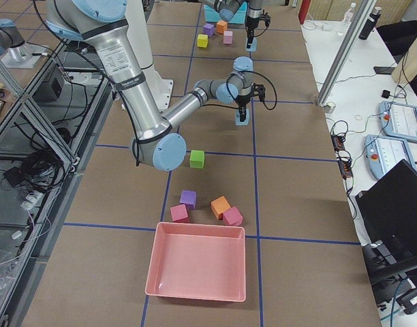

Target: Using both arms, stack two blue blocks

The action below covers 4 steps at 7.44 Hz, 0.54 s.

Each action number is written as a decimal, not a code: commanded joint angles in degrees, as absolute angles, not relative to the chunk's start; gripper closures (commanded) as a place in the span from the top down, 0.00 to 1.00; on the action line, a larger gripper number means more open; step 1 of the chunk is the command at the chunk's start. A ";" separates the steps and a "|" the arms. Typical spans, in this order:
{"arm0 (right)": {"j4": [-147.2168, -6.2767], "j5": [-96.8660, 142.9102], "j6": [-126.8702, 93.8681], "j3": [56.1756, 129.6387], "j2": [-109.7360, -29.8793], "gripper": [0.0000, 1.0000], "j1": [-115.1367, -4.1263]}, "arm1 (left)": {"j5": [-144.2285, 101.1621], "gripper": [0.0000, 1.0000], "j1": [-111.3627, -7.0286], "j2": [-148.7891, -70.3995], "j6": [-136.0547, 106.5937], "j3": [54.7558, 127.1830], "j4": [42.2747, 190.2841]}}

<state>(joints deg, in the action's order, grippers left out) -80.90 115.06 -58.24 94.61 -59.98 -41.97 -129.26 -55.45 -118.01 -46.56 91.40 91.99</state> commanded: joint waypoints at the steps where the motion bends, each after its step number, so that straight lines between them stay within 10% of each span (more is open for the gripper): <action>1: -80.60 113.64 -64.22 90.64 -54.09 0.61 -39.38 | -129.37 0.51 -55.11 -118.65 -49.46 91.49 92.02; 4: -80.68 110.83 -68.63 84.66 -46.60 0.61 -36.66 | -129.46 0.51 -55.02 -119.00 -50.27 91.49 91.93</action>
<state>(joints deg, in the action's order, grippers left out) -80.62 111.57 -66.73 87.11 -49.59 -37.73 -129.43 -55.07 -118.73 -49.97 91.49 92.00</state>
